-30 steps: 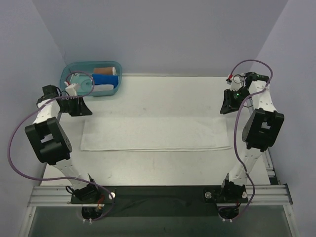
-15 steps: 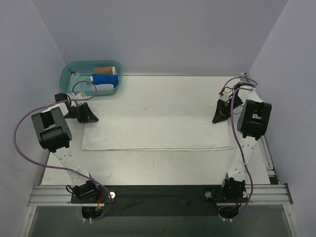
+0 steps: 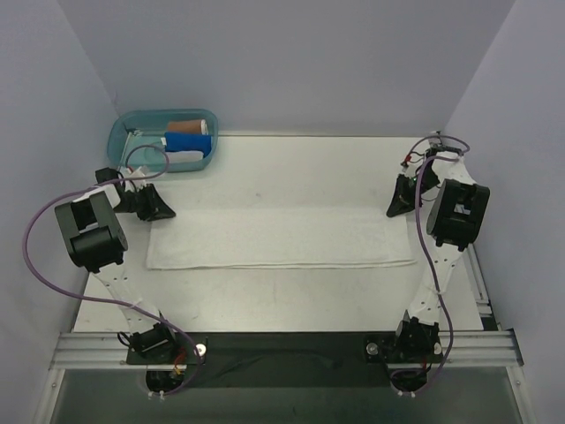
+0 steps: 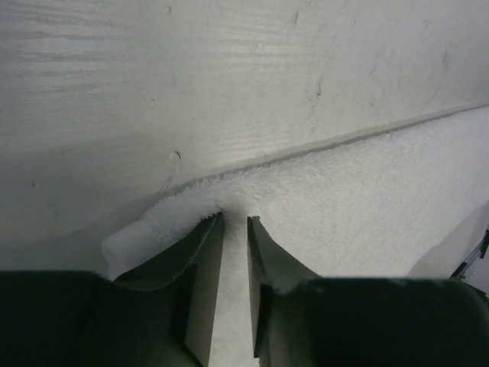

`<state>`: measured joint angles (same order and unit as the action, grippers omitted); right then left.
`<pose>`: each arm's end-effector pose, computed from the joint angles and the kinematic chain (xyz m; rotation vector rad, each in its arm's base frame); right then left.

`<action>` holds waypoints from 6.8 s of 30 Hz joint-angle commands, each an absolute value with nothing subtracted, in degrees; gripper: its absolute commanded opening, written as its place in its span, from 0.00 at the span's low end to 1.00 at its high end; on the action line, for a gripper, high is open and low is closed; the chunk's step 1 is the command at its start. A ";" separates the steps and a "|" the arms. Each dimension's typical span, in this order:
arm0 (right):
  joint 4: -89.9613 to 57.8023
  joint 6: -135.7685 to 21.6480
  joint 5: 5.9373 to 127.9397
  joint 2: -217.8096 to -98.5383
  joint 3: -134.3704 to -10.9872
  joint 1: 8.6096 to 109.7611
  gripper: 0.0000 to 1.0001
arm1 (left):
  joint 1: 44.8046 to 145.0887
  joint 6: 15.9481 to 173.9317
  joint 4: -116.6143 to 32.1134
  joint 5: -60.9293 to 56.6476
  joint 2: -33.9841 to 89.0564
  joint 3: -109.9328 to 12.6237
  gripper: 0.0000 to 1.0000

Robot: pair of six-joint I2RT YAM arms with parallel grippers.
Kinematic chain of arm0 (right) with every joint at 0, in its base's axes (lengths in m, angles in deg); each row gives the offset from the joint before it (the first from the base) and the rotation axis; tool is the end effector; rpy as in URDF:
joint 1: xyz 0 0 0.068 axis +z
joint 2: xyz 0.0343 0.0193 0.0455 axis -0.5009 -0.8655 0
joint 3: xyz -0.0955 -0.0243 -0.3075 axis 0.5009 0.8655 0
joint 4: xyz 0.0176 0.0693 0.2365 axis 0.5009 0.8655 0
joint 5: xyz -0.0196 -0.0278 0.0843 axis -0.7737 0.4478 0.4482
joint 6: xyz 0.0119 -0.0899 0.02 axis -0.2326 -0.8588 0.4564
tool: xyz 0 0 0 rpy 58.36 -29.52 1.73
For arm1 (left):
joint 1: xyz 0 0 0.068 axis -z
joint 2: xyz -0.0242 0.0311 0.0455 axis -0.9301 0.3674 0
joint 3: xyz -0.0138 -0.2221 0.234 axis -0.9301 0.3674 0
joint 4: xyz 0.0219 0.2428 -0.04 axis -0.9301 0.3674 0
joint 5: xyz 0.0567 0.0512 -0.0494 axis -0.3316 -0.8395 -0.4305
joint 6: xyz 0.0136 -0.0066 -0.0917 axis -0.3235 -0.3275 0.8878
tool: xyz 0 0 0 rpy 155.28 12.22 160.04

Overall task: Roll the towels
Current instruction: Fold the towel

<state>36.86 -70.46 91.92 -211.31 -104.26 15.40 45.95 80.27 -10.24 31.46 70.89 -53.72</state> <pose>0.4908 -0.0819 0.1465 0.1285 2.7779 0.7573 0.4158 0.1119 0.1536 -0.2719 2.5330 -0.8564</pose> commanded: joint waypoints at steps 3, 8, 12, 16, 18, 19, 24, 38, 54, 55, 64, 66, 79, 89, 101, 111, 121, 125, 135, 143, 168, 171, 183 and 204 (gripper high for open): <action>37.20 -69.59 88.92 -209.90 -108.48 14.85 0.16 | 45.06 73.87 -9.03 31.25 67.98 -53.13 0.43; 37.90 -70.11 84.27 -205.08 -112.09 14.59 0.26 | 46.74 74.04 -8.68 31.26 60.25 -53.04 0.50; 40.98 -72.05 83.99 -200.94 -110.87 14.50 0.31 | 46.91 72.12 -6.75 31.17 54.18 -52.43 0.56; 41.51 -74.24 80.84 -195.93 -103.15 14.68 0.48 | 46.91 69.83 -5.08 29.77 48.03 -49.70 0.64; 41.51 -75.65 78.81 -194.34 -98.84 14.24 0.49 | 46.91 68.52 -4.90 29.68 44.60 -47.08 0.66; 41.60 -76.09 78.46 -193.99 -97.60 14.06 0.49 | 46.91 68.16 -4.82 29.76 43.46 -46.19 0.71; 41.60 -78.02 76.70 -194.78 -92.24 14.06 0.49 | 48.05 65.87 -4.11 29.94 39.15 -43.20 0.91; 40.45 -77.06 70.82 -200.84 -89.15 17.84 0.45 | 49.02 65.96 -4.55 28.01 38.97 -42.49 0.91; 41.51 -76.09 64.93 -203.74 -90.12 20.83 0.00 | 49.11 70.44 -6.40 29.68 35.72 -42.05 0.97; 41.68 -76.27 64.92 -203.40 -90.12 20.31 0.00 | 49.02 70.44 -6.48 29.85 35.45 -42.05 0.97; 43.43 -82.85 64.13 -194.00 -95.47 12.13 0.00 | 49.20 69.21 -5.78 31.43 29.57 -33.53 0.97; 45.97 -85.05 65.44 -191.98 -98.81 11.16 0.00 | 49.90 68.86 -5.34 31.78 29.21 -31.61 0.97; 49.60 -79.09 87.84 -179.93 -95.92 24.15 0.00 | 54.82 71.32 -6.13 31.26 35.44 -30.27 0.72; 42.48 -68.99 94.45 -184.05 -96.97 37.87 0.00 | 58.42 75.19 -5.69 30.56 40.54 -31.50 0.61; 37.47 -62.38 95.68 -194.07 -102.95 48.60 0.00 | 59.75 75.45 -3.41 27.30 46.17 -33.97 0.64; 37.38 -61.24 94.98 -197.68 -104.80 53.61 0.00 | 60.10 75.36 -3.14 26.16 46.88 -34.41 0.66; 36.85 -60.45 95.16 -200.49 -105.24 55.19 0.00 | 60.01 75.01 -3.14 26.07 46.79 -34.41 0.68; 36.76 -60.27 95.16 -201.10 -105.33 55.81 0.00 | 60.10 74.83 -3.06 26.07 46.88 -34.49 0.68; 36.85 -59.66 95.95 -201.37 -106.38 56.86 0.00 | 60.10 74.83 -3.06 25.90 47.40 -34.58 0.69; 36.85 -59.04 96.56 -201.37 -108.57 58.36 0.00 | 60.01 74.75 -3.06 25.81 47.40 -34.67 0.69; 36.94 -58.34 98.58 -206.03 -112.01 61.26 0.00 | 60.01 74.92 -2.79 25.19 49.69 -35.37 0.63; 36.94 -58.34 98.85 -206.47 -112.09 61.78 0.00 | 60.01 74.92 -2.62 25.19 49.86 -35.37 0.63; 37.64 -63.43 104.91 -197.07 -114.73 59.25 0.43 | 59.75 73.17 -2.44 27.21 47.32 -35.20 0.67; 35.53 -69.76 97.97 -208.23 -107.79 46.05 0.23 | 61.06 71.49 -1.65 24.57 49.16 -37.13 0.49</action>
